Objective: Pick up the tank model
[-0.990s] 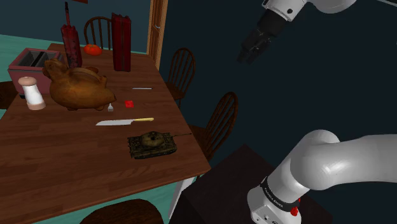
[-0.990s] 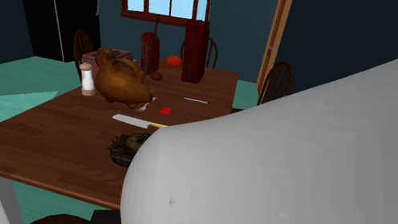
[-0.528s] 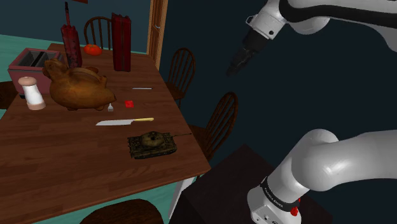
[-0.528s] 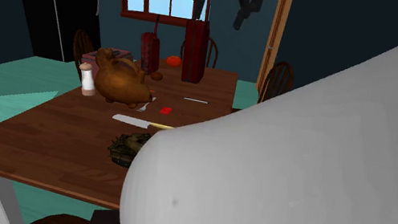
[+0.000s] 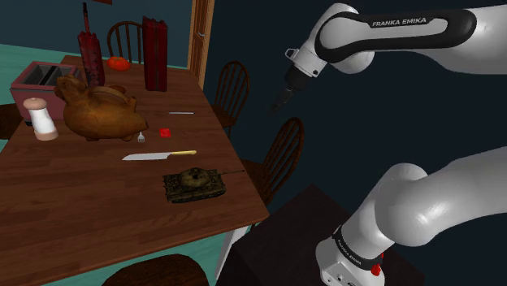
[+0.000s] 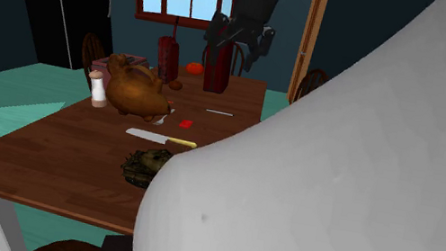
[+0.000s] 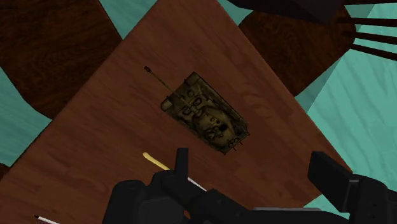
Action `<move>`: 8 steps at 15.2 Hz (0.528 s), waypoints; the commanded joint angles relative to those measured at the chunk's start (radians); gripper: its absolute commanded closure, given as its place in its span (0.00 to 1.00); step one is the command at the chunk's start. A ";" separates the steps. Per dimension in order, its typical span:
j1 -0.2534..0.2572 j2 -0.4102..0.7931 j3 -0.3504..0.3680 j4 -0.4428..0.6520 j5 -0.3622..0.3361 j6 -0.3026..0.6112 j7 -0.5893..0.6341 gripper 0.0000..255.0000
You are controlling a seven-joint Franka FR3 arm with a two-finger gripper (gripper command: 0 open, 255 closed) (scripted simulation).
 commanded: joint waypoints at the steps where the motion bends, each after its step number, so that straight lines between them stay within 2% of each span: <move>1: 0.027 0.054 -0.018 -0.023 0.020 0.074 -0.070 0.00; 5: 0.087 0.191 -0.062 -0.025 0.082 0.197 -0.226 0.00; 8: 0.135 0.306 -0.091 -0.009 0.153 0.277 -0.358 0.00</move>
